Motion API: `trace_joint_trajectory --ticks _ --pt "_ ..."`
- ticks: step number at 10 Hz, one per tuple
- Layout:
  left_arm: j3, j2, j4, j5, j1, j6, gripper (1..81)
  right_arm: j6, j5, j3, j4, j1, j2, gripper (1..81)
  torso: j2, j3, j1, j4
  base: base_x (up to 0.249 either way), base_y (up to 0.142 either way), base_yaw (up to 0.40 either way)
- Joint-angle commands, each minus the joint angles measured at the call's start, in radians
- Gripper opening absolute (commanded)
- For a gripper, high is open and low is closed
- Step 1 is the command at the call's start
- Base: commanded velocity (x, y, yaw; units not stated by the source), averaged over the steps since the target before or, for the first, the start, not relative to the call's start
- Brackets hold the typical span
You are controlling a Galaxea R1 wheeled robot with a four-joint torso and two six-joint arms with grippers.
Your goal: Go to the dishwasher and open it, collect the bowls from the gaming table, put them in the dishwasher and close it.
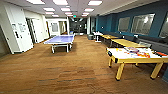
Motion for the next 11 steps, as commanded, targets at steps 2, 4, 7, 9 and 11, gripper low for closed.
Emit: trace_joint_trajectory --ticks 2,4,7,9,11 --pt "0.004 0.004 -0.002 0.047 -0.048 0.005 81.1 -0.003 -0.050 0.007 0.000 0.052 0.003 81.1 0.000 0.000 0.001 0.000 0.181 0.000 0.000" --pt "0.004 0.004 -0.001 0.047 -0.047 0.005 81.1 -0.003 -0.050 0.007 0.000 0.050 0.003 81.1 0.000 0.000 0.001 0.000 0.183 0.000 0.000" --pt "0.004 0.004 -0.001 0.047 -0.048 0.005 81.1 -0.003 -0.050 0.007 0.000 0.049 0.003 81.1 0.000 0.000 0.001 0.000 0.183 0.000 0.000" --pt "0.004 0.004 -0.003 0.047 -0.048 0.005 81.1 -0.003 -0.048 0.007 0.000 0.049 0.003 81.1 0.000 0.000 0.001 0.000 0.183 0.000 0.000" --pt "0.004 0.007 -0.001 0.047 -0.048 0.005 81.1 -0.003 -0.048 0.007 0.000 0.049 0.003 81.1 0.000 0.000 0.001 0.000 0.183 0.000 0.000"
